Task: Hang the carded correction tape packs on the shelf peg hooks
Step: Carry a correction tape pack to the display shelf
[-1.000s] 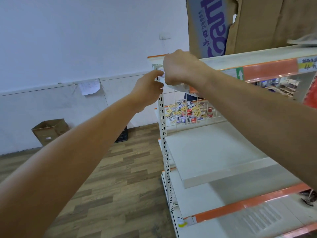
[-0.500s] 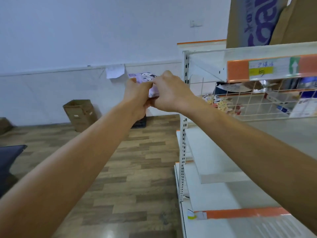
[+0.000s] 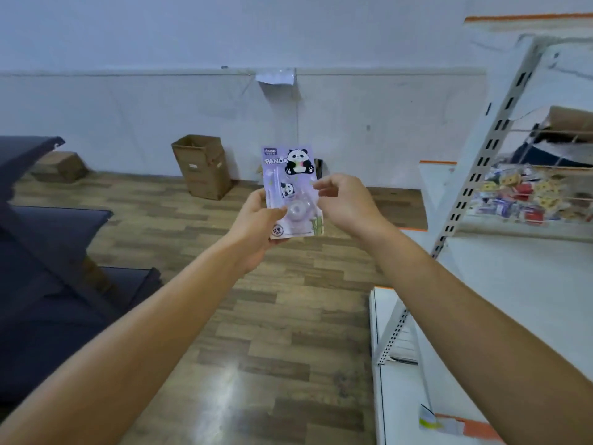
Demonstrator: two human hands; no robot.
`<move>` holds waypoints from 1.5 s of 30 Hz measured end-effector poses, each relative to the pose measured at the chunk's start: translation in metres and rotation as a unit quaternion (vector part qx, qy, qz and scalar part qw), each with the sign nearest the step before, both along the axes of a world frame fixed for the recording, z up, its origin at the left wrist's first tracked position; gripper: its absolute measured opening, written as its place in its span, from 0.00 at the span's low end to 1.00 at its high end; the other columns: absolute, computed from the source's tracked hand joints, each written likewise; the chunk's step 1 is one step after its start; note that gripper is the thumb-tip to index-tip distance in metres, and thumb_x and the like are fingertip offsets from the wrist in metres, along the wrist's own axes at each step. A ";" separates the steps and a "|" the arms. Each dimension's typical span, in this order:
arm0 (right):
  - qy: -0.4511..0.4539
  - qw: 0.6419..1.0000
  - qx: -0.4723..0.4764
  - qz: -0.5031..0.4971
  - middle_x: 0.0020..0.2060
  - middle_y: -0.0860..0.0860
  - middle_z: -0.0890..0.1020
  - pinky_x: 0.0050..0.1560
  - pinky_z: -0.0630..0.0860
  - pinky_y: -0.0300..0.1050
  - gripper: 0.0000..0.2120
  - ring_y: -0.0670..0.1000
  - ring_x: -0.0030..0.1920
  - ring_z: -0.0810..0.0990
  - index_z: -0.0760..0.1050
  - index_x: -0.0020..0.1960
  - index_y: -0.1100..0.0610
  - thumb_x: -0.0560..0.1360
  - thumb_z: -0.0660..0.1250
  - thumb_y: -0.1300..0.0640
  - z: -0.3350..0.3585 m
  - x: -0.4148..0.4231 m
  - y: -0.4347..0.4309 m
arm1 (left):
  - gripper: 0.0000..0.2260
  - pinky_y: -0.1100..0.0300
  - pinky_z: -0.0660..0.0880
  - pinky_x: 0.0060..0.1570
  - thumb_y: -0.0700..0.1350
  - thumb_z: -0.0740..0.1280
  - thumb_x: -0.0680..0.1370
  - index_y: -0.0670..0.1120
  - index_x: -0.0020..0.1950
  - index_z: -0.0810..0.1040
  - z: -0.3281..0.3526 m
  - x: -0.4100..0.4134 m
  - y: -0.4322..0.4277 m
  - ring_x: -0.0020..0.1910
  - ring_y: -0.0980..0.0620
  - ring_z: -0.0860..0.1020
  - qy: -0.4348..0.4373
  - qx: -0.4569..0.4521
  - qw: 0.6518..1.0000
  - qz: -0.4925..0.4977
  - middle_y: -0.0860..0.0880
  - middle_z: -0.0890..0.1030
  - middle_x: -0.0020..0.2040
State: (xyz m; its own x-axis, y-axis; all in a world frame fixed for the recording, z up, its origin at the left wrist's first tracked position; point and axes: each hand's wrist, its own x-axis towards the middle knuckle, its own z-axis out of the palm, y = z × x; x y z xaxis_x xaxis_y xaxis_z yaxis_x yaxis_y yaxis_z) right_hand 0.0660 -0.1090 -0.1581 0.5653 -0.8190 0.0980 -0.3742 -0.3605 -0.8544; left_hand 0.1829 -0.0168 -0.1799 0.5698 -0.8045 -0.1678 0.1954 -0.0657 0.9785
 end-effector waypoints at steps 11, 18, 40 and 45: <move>-0.098 0.982 0.141 -0.076 0.32 0.50 0.74 0.33 0.64 0.43 0.05 0.49 0.31 0.68 0.73 0.42 0.63 0.75 0.60 0.64 -0.045 0.146 -0.026 | 0.16 0.47 0.78 0.48 0.32 0.59 0.80 0.47 0.65 0.70 -0.030 0.136 -0.018 0.46 0.47 0.82 0.037 -0.002 0.996 -0.084 0.46 0.82 0.55; -0.152 0.961 0.191 -0.133 0.35 0.59 0.73 0.41 0.62 0.42 0.09 0.50 0.38 0.66 0.74 0.49 0.71 0.76 0.60 0.66 -0.075 0.196 -0.060 | 0.29 0.49 0.77 0.55 0.24 0.60 0.74 0.51 0.67 0.65 -0.055 0.187 -0.046 0.50 0.47 0.80 -0.043 0.040 0.987 -0.151 0.46 0.82 0.52; -0.235 0.911 0.282 -0.187 0.44 0.53 0.83 0.49 0.73 0.47 0.08 0.50 0.44 0.76 0.77 0.42 0.55 0.78 0.62 0.62 -0.113 0.308 -0.382 | 0.14 0.56 0.77 0.43 0.42 0.57 0.83 0.31 0.55 0.76 -0.085 0.328 -0.383 0.38 0.50 0.78 -0.102 0.139 0.972 -0.159 0.43 0.81 0.43; -0.254 0.903 0.287 -0.194 0.49 0.60 0.83 0.54 0.75 0.53 0.08 0.53 0.45 0.76 0.78 0.41 0.56 0.77 0.63 0.63 -0.125 0.326 -0.454 | 0.13 0.61 0.78 0.40 0.40 0.58 0.83 0.31 0.55 0.76 -0.096 0.350 -0.463 0.40 0.49 0.77 -0.094 0.139 0.965 -0.200 0.44 0.80 0.43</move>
